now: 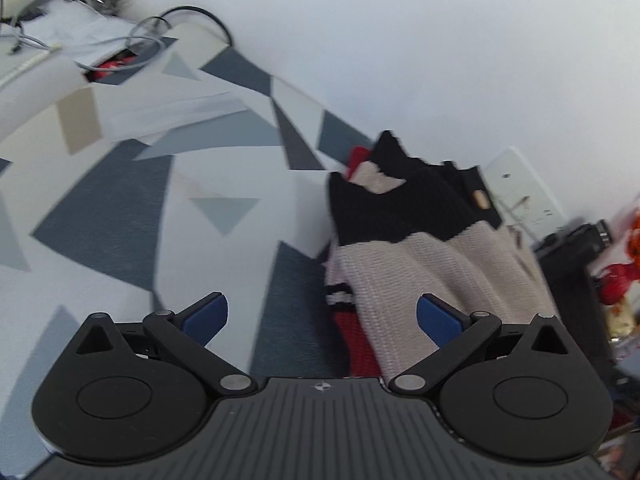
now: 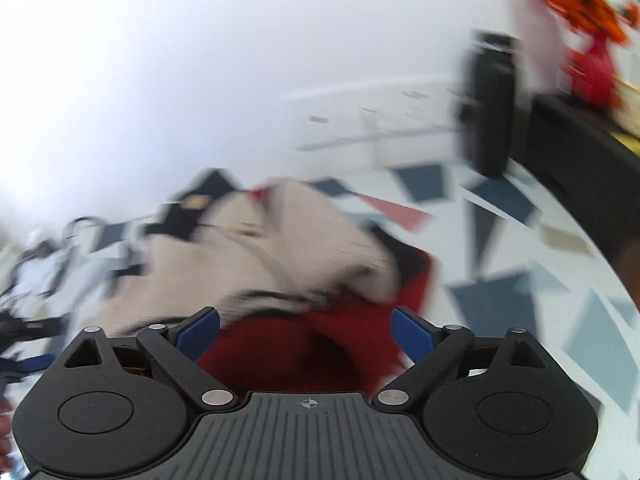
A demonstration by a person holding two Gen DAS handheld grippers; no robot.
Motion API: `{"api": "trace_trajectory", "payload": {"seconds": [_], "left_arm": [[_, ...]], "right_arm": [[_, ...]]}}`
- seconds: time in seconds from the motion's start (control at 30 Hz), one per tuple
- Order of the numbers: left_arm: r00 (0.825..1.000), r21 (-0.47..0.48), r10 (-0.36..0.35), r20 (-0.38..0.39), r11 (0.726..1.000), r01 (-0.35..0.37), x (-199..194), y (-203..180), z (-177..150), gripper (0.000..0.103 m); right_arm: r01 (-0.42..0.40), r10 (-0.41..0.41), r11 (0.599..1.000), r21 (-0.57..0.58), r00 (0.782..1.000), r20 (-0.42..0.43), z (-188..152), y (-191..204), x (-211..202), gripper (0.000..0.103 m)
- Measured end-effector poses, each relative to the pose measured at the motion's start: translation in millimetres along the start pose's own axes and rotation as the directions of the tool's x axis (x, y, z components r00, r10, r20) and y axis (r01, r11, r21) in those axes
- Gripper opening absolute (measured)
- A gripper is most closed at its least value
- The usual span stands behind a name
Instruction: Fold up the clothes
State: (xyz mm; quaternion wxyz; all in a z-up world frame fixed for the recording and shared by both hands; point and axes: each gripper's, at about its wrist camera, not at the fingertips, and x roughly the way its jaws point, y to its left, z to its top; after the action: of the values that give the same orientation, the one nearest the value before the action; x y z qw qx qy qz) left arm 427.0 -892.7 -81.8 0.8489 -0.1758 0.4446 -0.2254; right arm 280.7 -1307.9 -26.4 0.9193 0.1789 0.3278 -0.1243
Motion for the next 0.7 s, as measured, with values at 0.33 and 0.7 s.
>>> {"api": "trace_trajectory", "payload": {"seconds": [0.33, 0.7], "left_arm": [[0.993, -0.076, 0.116, 0.037, 0.991, -0.113, -31.7, 24.9, 0.7, 0.103], [0.984, -0.010, 0.151, 0.092, 0.989, -0.151, -51.3, 11.8, 6.0, 0.103]], "right_arm": [[-0.057, 0.047, 0.964, -0.258, 0.998, -0.044, -15.5, 118.7, 57.5, 0.102], [-0.106, 0.115, 0.938, -0.329, 0.993, 0.006, -54.5, 78.1, 30.1, 0.030]]}}
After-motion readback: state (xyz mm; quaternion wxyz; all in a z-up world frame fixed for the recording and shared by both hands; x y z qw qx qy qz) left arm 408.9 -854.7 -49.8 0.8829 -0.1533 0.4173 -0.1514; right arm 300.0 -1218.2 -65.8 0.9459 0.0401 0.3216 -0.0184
